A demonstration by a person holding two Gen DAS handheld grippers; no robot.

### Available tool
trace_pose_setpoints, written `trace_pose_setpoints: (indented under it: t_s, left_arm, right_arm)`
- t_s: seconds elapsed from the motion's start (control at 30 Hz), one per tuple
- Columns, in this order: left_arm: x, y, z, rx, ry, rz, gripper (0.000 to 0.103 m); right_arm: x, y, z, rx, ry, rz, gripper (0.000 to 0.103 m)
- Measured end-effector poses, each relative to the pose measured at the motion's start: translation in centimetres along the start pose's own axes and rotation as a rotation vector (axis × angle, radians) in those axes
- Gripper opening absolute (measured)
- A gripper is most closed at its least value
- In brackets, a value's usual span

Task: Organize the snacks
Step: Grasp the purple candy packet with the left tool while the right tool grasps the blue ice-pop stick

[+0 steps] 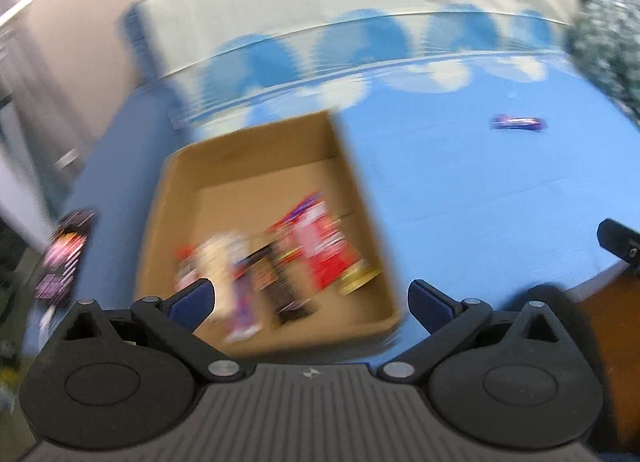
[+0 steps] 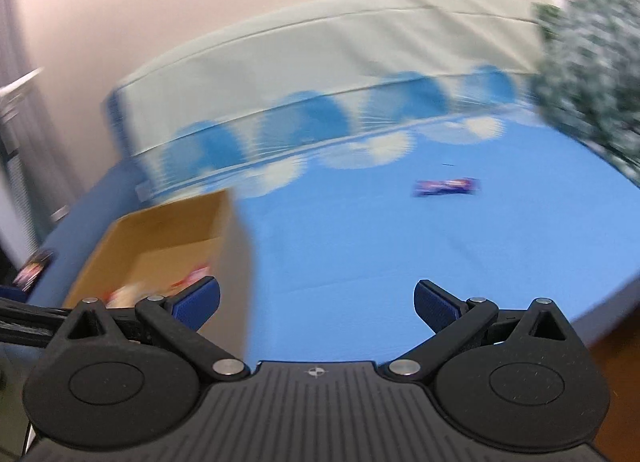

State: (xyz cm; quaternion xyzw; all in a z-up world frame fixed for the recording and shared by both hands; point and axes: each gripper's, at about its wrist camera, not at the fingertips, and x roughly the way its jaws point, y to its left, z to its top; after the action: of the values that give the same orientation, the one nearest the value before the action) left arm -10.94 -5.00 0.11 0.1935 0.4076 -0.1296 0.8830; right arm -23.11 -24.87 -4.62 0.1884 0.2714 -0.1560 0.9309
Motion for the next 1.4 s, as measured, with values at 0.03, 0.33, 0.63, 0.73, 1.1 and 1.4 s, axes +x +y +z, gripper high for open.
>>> trace_pose_setpoints:
  t_s: [0.03, 0.33, 0.63, 0.73, 1.1, 1.4]
  left_arm:
    - [0.8, -1.4, 1.7, 0.030, -0.006, -0.039, 0.103]
    - [12.9, -19.2, 16.0, 0.370, -0.131, -0.244, 0.103]
    - [32.2, -34.4, 23.8, 0.558, -0.021, -0.330, 0.103]
    - [37.5, -37.4, 25.5, 0.537, 0.073, -0.355, 0.097]
    - [44.5, -24.1, 28.5, 0.197, 0.150, -0.372, 0.015]
    - [45.6, -18.1, 28.8, 0.113, 0.151, -0.356, 0.015]
  right_arm:
    - [0.5, -1.5, 0.3, 0.022, -0.006, -0.034, 0.102]
    - [7.7, -16.4, 3.6, 0.230, -0.024, -0.334, 0.102]
    - [19.2, -27.5, 6.7, 0.286, 0.006, -0.450, 0.102]
    - [23.6, -29.5, 7.7, 0.245, 0.012, -0.448, 0.102]
    - [42.1, -28.1, 13.9, 0.095, -0.003, -0.192, 0.102]
    - [53.8, -20.4, 16.8, -0.130, 0.031, -0.253, 0.065]
